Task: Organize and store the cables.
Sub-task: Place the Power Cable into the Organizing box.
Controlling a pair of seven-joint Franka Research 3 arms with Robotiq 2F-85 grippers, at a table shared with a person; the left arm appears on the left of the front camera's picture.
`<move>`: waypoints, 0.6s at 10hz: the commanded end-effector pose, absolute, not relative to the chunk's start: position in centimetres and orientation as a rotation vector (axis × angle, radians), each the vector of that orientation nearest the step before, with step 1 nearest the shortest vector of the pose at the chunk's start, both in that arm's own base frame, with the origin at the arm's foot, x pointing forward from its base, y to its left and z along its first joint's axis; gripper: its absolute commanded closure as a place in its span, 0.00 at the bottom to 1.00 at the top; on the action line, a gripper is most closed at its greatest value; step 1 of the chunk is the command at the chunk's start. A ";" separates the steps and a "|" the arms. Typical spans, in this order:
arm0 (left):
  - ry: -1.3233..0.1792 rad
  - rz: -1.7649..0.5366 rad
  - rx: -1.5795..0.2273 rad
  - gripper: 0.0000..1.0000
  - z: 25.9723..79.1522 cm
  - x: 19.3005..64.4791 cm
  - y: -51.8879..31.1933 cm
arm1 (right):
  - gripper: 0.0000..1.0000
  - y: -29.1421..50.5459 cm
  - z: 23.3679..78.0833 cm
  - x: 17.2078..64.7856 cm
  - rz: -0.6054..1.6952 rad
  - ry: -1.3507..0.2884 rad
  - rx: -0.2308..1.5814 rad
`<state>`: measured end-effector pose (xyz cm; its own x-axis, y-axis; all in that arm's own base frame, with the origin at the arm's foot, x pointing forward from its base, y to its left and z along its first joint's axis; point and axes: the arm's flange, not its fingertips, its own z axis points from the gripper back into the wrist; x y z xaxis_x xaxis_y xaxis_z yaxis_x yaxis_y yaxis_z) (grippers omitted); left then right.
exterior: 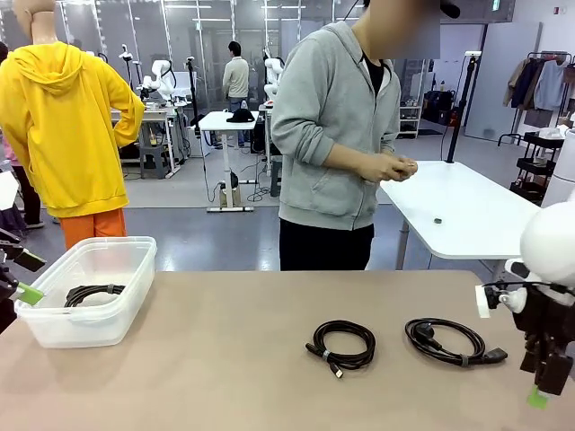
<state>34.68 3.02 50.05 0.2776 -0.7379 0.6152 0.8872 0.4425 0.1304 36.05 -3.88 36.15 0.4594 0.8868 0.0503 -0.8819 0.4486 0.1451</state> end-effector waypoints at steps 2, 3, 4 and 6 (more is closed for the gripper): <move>-0.661 -1.100 -0.248 0.00 50.2 34.8 2.8 | 0.00 -2.5 34.2 37.0 1.058 0.036 0.095; -0.661 -1.100 -0.248 0.00 50.2 34.8 2.8 | 0.00 -2.1 33.8 37.3 1.059 0.032 0.076; -0.661 -1.100 -0.248 0.00 50.2 34.8 2.8 | 0.00 -1.9 33.6 37.6 1.062 0.034 0.082; -0.661 -1.100 -0.248 0.00 50.2 34.8 2.8 | 0.00 -1.6 33.5 38.4 1.114 0.004 0.060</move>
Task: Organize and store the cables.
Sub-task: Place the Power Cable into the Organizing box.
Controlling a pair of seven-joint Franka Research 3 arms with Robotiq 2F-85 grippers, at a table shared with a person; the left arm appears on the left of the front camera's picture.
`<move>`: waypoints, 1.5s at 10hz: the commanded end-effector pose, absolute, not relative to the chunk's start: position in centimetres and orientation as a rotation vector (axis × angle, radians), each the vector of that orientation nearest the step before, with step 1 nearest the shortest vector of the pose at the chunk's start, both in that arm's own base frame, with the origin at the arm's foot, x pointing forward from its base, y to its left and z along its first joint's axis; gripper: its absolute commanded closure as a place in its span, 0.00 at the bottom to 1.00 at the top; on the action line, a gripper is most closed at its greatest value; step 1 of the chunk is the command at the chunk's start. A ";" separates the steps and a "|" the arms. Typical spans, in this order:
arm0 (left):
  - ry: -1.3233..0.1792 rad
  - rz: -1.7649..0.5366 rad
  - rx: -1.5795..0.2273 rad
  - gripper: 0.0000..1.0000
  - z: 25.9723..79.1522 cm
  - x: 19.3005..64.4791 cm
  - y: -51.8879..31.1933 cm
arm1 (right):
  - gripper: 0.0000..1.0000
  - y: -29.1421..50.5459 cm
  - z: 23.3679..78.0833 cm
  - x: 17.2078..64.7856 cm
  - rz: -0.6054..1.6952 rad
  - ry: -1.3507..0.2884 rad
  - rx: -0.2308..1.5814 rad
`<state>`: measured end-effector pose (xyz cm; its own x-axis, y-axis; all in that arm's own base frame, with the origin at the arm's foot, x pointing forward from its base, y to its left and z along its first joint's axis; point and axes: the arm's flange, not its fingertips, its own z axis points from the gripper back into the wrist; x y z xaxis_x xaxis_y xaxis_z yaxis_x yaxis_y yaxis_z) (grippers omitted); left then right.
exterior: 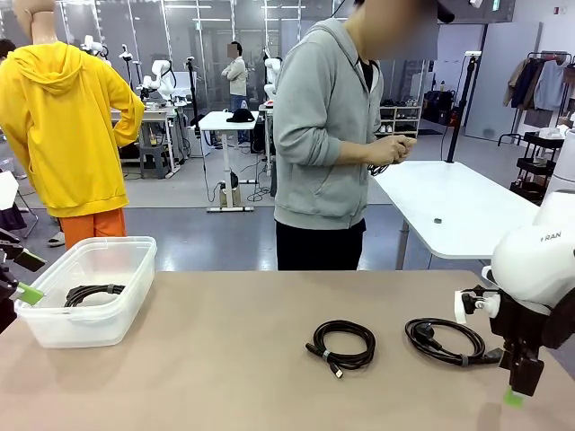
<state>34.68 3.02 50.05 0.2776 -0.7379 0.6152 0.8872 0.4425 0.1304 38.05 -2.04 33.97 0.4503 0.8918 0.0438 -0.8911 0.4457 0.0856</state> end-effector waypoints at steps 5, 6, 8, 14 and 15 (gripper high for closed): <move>-0.661 -1.100 -0.248 0.00 50.2 34.8 2.8 | 0.00 -0.5 33.5 41.7 1.250 -0.065 0.003; -0.661 -1.100 -0.248 0.00 50.2 34.8 2.8 | 0.00 -0.1 33.3 42.3 1.289 -0.084 -0.008; -0.661 -1.100 -0.248 0.00 50.2 34.8 2.8 | 0.00 0.1 32.5 43.6 1.332 -0.100 0.003; -0.661 -1.100 -0.248 0.00 50.2 34.8 2.8 | 0.00 0.5 29.4 45.8 1.342 -0.111 0.028; -0.661 -1.100 -0.248 0.00 50.2 34.8 2.8 | 0.00 0.7 28.9 46.1 1.329 -0.095 0.038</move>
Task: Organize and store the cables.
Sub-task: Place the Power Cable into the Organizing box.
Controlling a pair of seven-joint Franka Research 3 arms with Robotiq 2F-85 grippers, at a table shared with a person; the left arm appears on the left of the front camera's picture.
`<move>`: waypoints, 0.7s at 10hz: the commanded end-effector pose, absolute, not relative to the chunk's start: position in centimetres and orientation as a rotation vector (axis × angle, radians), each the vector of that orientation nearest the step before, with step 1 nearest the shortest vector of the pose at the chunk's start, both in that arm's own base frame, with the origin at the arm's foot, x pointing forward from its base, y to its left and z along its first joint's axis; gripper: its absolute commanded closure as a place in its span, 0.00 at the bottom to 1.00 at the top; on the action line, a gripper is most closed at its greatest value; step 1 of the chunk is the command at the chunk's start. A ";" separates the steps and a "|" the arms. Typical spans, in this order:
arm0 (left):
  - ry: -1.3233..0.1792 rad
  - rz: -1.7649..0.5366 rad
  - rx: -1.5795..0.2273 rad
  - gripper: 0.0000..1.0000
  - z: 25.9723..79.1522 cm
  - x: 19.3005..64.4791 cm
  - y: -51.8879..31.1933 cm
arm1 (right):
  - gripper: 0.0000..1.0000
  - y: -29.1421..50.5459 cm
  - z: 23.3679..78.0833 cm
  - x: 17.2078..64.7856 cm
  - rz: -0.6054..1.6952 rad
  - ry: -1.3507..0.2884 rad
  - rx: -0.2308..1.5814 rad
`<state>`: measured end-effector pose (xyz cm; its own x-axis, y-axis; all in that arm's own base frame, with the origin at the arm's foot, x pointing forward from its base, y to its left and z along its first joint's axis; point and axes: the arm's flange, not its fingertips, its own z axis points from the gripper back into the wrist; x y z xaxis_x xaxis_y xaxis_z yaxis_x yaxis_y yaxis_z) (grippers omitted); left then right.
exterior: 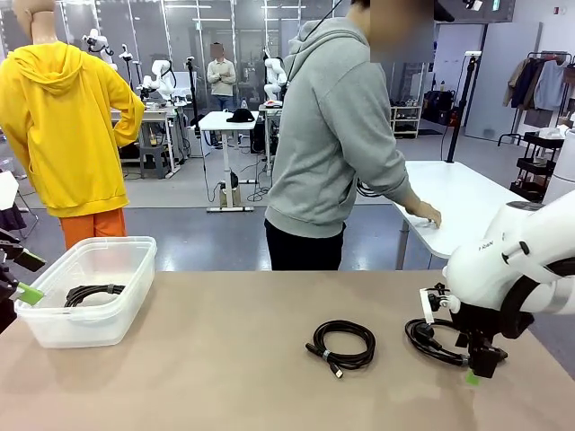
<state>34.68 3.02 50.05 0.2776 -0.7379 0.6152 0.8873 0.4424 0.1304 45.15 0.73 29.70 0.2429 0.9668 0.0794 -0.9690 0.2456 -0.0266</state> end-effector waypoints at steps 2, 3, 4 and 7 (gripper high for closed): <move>-0.661 -1.100 -0.248 0.00 50.2 34.8 2.8 | 0.56 0.6 28.8 46.2 1.322 -0.113 0.035; -0.661 -1.100 -0.248 0.00 50.2 34.8 2.8 | 0.86 0.4 28.8 46.2 1.313 -0.106 0.045; -0.661 -1.100 -0.248 0.00 50.2 34.8 2.8 | 1.00 0.2 28.8 46.2 1.305 -0.098 0.040; -0.661 -1.100 -0.248 0.00 50.2 34.8 2.8 | 0.96 0.7 29.3 46.5 1.296 -0.060 0.028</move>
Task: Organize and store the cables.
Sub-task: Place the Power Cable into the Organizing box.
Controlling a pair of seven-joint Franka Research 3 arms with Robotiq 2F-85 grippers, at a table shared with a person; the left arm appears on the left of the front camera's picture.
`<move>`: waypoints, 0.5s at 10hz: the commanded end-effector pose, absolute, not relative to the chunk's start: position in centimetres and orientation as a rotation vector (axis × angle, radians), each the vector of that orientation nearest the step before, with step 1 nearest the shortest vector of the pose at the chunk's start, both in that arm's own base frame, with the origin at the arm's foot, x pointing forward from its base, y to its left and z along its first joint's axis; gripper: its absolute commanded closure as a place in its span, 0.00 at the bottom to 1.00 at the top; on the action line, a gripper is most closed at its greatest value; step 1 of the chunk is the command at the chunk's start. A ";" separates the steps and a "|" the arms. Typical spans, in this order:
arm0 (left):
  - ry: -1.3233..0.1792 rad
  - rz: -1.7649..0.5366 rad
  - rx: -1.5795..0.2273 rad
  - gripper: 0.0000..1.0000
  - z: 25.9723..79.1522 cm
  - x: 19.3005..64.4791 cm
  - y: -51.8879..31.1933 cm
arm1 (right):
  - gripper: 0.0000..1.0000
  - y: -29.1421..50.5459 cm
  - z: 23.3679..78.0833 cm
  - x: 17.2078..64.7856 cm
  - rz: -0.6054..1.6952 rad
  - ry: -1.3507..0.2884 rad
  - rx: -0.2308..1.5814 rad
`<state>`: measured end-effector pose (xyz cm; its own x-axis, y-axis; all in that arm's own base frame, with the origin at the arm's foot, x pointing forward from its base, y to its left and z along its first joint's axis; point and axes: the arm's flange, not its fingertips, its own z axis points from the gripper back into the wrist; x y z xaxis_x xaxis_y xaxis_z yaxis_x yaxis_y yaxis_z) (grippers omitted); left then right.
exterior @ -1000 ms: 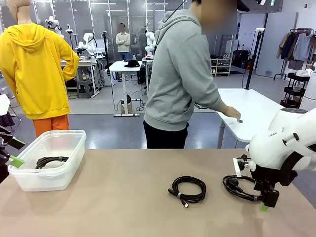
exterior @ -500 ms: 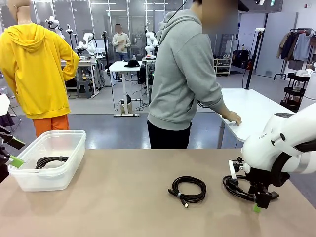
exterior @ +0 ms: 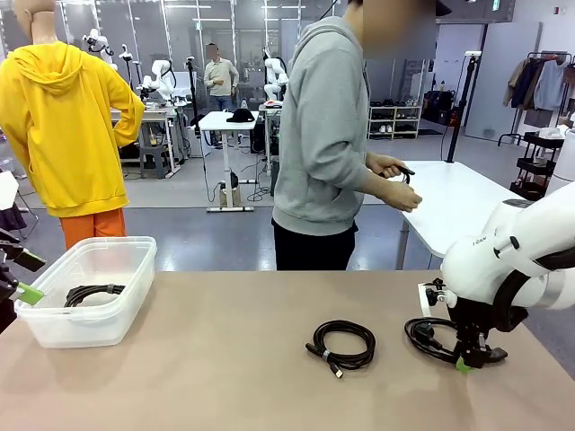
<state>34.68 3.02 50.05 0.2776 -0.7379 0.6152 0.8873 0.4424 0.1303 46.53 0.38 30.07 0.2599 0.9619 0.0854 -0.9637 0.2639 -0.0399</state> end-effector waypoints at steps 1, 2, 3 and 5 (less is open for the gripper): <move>-0.661 -1.100 -0.248 0.00 50.2 34.8 2.8 | 1.00 0.7 30.1 46.6 1.280 -0.057 0.023; -0.661 -1.100 -0.248 0.00 50.2 34.8 2.8 | 1.00 0.9 31.4 46.8 1.260 -0.061 0.020; -0.661 -1.100 -0.248 0.00 50.2 34.8 2.8 | 1.00 1.1 32.8 46.7 1.236 -0.075 0.000; -0.661 -1.100 -0.248 0.00 50.2 34.8 2.8 | 1.00 1.7 35.9 46.2 1.218 -0.100 -0.006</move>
